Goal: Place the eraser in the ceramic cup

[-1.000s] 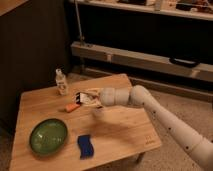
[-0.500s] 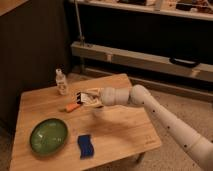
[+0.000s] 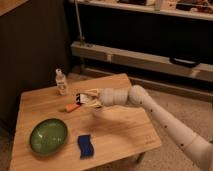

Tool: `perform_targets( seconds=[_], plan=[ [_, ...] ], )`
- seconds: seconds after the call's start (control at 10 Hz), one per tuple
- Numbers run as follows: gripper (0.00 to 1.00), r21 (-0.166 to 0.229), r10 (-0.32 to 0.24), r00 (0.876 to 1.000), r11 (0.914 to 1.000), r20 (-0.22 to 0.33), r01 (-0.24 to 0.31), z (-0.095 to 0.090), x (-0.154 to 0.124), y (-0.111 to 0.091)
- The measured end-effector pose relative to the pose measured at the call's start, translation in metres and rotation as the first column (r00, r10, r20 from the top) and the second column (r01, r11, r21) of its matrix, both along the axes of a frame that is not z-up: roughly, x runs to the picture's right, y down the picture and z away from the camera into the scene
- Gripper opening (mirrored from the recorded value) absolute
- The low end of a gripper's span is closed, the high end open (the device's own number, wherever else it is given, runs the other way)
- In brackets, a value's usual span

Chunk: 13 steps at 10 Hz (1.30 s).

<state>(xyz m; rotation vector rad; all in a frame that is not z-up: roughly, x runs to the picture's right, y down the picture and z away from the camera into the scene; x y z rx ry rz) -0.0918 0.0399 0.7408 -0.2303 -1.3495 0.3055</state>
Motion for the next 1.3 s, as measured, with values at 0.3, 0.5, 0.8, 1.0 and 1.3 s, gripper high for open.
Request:
perform_targets(
  seconds=[0.3,0.5,0.8,1.0,1.3],
  plan=[
    [0.59,0.009,-0.009,1.000,0.9999,-0.005,0.009,0.001,0.002,0.004],
    [0.76,0.019,-0.013,1.000,0.9997,0.000,0.013,0.000,0.002,0.005],
    [0.80,0.043,-0.018,1.000,0.9990,0.021,0.017,-0.005,-0.001,0.003],
    [0.80,0.051,-0.016,0.999,0.9986,0.034,0.014,-0.009,-0.001,0.002],
    [0.80,0.055,-0.001,1.000,0.9985,0.030,-0.001,-0.011,0.004,0.003]
  ],
)
